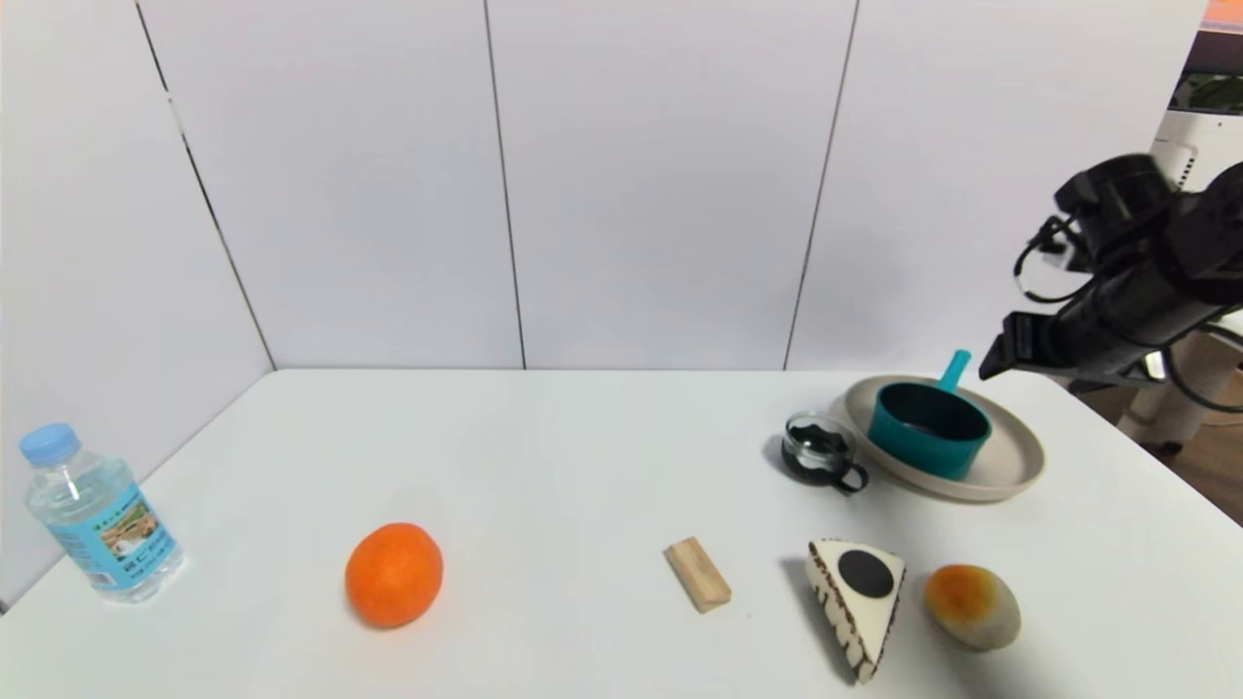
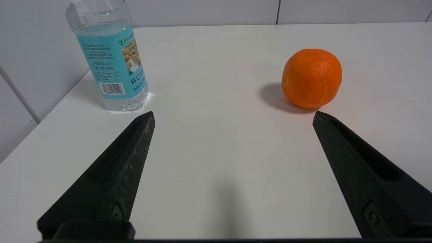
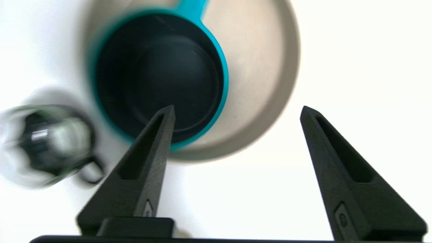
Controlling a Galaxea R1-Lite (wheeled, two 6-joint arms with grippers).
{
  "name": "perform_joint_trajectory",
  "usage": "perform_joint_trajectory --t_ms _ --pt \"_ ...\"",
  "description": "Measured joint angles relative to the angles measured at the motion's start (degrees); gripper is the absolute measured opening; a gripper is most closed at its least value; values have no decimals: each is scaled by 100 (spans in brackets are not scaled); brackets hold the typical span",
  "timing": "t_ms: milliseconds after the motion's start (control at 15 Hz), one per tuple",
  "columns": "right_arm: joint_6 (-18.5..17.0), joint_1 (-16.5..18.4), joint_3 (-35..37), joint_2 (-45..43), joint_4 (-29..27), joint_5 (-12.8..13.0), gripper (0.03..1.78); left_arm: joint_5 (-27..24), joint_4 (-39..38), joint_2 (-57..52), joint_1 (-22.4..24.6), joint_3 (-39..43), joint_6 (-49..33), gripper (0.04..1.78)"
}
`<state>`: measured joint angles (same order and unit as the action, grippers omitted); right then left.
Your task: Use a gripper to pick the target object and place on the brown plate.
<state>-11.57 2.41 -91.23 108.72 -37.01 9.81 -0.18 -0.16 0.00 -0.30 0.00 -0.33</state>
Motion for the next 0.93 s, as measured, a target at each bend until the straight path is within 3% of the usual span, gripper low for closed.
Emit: perform_joint_trajectory --t_ms 200,333,533,733,933 --pt "60 -73 201 -1261 27 -100 144 2 0 0 0 0 2 169" --pt "229 -197 752 -2291 96 -124 150 2 0 0 0 0 2 169" --pt "794 -296 2575 -3975 634 -135 157 0 0 0 -2 0 0 169" --pt "1313 -315 4719 -5753 1803 -172 161 0 0 0 -2 0 0 169" --pt "1547 -301 6668 -7484 3112 -434 165 0 0 0 -2 0 0 169"
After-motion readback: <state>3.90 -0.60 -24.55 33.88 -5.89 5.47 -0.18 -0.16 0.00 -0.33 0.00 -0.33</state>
